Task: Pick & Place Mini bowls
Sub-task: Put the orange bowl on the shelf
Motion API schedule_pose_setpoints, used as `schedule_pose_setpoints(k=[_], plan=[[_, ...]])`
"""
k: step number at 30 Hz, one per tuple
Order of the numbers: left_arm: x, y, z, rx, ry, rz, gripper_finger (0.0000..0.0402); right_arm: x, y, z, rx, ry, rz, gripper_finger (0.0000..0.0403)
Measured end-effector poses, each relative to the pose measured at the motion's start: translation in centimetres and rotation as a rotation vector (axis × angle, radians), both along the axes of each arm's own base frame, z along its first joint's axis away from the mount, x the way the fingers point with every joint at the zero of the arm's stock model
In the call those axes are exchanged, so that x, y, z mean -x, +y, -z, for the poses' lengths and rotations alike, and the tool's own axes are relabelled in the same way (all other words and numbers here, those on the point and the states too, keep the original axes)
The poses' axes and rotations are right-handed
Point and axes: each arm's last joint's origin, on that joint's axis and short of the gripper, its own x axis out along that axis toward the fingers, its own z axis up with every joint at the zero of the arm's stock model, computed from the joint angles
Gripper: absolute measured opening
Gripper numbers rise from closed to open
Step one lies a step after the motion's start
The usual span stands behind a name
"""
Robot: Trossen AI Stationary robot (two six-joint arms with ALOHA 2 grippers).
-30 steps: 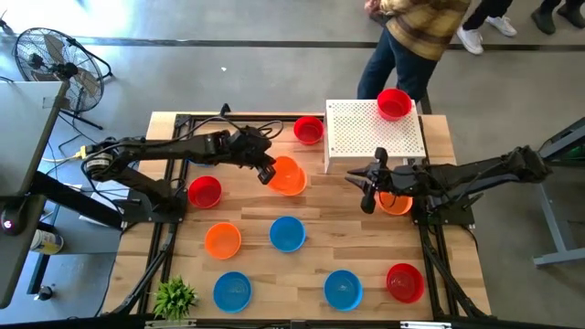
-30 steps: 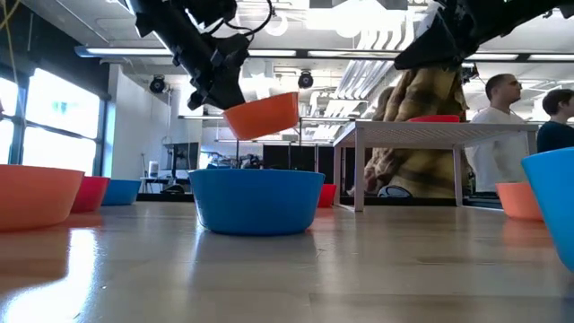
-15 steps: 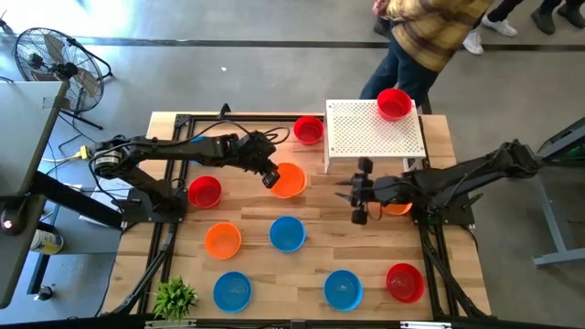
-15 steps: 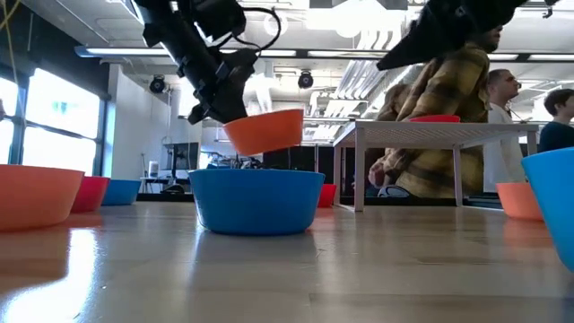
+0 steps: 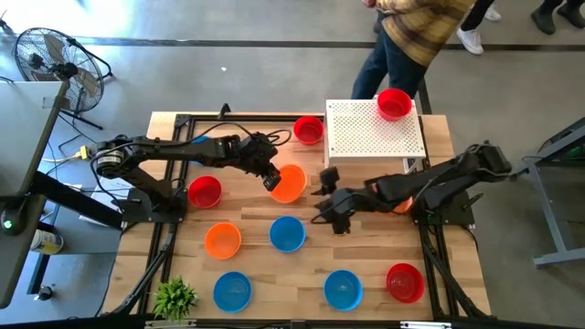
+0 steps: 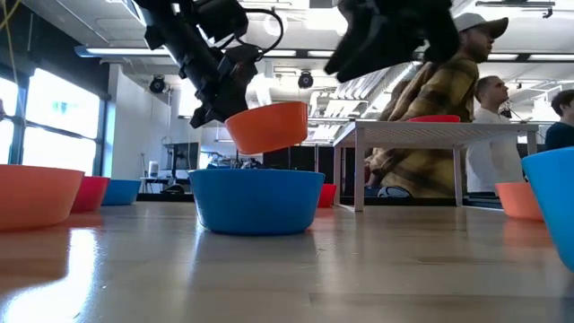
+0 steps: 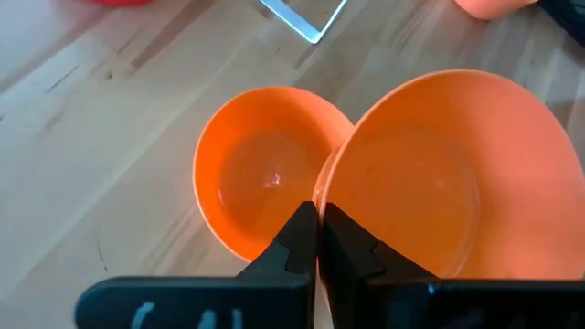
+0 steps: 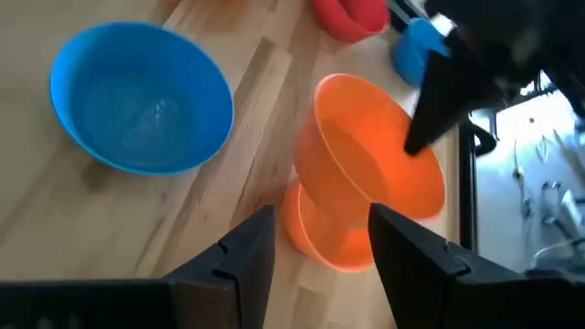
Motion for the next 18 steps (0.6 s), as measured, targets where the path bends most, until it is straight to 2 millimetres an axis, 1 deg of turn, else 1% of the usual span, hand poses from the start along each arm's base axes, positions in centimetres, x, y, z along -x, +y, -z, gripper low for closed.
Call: schedule_pose_setpoints(k=[5, 9, 14, 18], plan=[[-0.3, -0.5, -0.2, 0.002, -0.032, 0.027, 0.0001, -2.5, 0.2, 0.4, 0.108, 0.12, -0.08, 0.0157], [-0.5, -0.8, -0.3, 0.0, -0.045, 0.044, 0.0001, -3.8, -0.1, 0.8, 0.185, 0.205, -0.116, 0.0147], [-0.5, -1.1, -0.3, 0.002, -0.049, 0.061, 0.0001, -4.8, -0.2, 0.9, 0.264, 0.243, -0.151, 0.0133], [-0.6, -1.2, -0.4, -0.004, -0.057, 0.065, 0.0001, -5.2, -0.5, 1.4, 0.274, 0.28, -0.193, 0.0119]])
